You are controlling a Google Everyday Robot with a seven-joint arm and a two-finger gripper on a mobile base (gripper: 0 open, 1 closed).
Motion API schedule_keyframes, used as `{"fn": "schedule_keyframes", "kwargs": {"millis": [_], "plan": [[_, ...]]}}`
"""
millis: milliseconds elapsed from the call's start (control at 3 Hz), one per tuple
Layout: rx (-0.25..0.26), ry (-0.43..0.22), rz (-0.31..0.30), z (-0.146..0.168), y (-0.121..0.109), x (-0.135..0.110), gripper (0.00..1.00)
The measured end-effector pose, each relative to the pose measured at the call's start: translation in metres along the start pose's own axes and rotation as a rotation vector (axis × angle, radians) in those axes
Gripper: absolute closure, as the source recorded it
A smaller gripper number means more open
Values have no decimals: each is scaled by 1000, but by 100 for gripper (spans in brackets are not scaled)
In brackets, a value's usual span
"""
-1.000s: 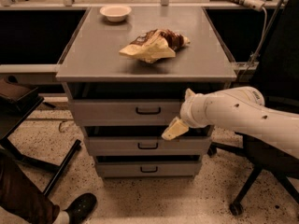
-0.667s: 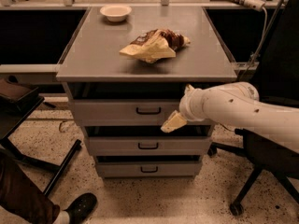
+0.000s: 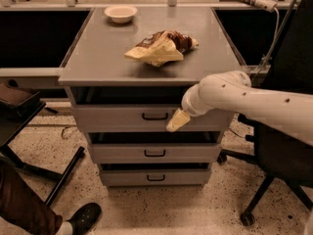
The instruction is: Open top drawer
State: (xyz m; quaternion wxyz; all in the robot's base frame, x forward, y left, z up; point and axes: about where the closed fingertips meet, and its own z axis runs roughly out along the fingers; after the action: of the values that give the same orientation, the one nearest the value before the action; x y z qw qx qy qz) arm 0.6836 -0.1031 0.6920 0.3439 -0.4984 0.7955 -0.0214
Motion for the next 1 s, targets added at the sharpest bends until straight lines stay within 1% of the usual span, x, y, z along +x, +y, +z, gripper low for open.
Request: {"fn": "schedule_keyframes", "kwargs": {"millis": [333,667,1000], "plan": [[-4,3,-1,3,1,1,0],[-54,47,-17,18,10,8,0],[-111,92,-11,33,22,26,0]]}}
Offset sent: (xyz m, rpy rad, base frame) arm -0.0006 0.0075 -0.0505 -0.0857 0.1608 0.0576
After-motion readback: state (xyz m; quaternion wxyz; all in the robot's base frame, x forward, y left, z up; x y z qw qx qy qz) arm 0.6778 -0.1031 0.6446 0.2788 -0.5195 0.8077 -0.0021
